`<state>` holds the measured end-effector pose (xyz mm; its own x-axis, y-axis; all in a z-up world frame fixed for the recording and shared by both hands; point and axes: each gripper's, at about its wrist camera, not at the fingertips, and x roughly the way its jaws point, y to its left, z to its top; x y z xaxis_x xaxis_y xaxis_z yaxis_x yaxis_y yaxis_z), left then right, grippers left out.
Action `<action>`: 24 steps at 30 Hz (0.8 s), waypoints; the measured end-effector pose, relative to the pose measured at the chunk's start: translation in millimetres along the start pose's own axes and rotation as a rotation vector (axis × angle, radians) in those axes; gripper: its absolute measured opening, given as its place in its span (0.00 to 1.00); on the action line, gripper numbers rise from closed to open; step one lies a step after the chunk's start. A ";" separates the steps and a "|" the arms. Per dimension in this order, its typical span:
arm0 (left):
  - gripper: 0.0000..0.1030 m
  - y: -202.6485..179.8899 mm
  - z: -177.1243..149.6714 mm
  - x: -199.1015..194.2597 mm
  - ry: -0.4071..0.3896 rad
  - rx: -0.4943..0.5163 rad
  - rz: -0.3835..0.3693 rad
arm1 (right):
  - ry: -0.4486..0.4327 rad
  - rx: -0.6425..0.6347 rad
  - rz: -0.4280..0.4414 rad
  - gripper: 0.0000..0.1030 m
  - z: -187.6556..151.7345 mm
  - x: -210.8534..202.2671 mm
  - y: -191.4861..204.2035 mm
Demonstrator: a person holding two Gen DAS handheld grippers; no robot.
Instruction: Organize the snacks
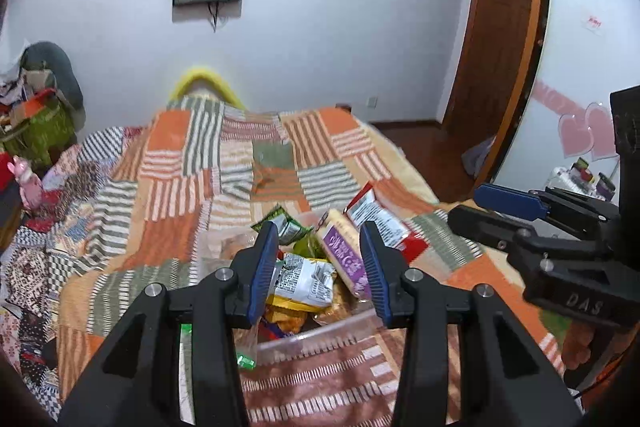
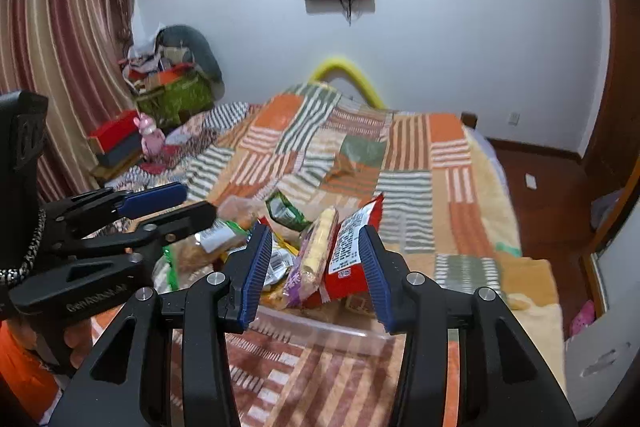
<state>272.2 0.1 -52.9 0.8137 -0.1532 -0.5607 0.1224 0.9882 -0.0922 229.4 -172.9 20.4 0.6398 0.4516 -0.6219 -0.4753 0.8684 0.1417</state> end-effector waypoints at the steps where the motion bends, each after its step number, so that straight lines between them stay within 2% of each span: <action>1: 0.41 -2.8 0.6 -13.7 -0.023 0.003 0.003 | -0.017 -0.001 -0.003 0.41 0.5 -10.1 -0.1; 9: 0.41 -22.9 -1.4 -107.4 -0.178 0.013 0.043 | -0.153 -0.011 -0.012 0.41 4.7 -86.8 16.8; 12: 0.50 -26.8 -5.0 -135.4 -0.224 0.001 0.054 | -0.195 -0.017 -0.016 0.41 1.8 -108.5 25.5; 14: 0.62 -29.1 -8.5 -152.9 -0.257 -0.002 0.068 | -0.215 -0.018 -0.017 0.43 -0.5 -119.6 30.0; 16: 0.71 -30.7 -11.2 -166.5 -0.285 0.000 0.078 | -0.238 -0.021 -0.024 0.48 -3.3 -129.5 35.5; 19: 0.85 -33.8 -15.1 -184.3 -0.323 0.003 0.098 | -0.257 -0.017 -0.039 0.64 -6.6 -135.8 39.7; 24: 0.96 -36.4 -21.1 -202.8 -0.353 -0.001 0.112 | -0.279 -0.022 -0.058 0.79 -11.9 -142.0 46.9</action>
<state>90.8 -5.0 46.8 0.9680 -0.0326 -0.2488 0.0215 0.9987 -0.0469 109.1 -198.8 106.2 0.8063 0.4431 -0.3919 -0.4442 0.8910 0.0935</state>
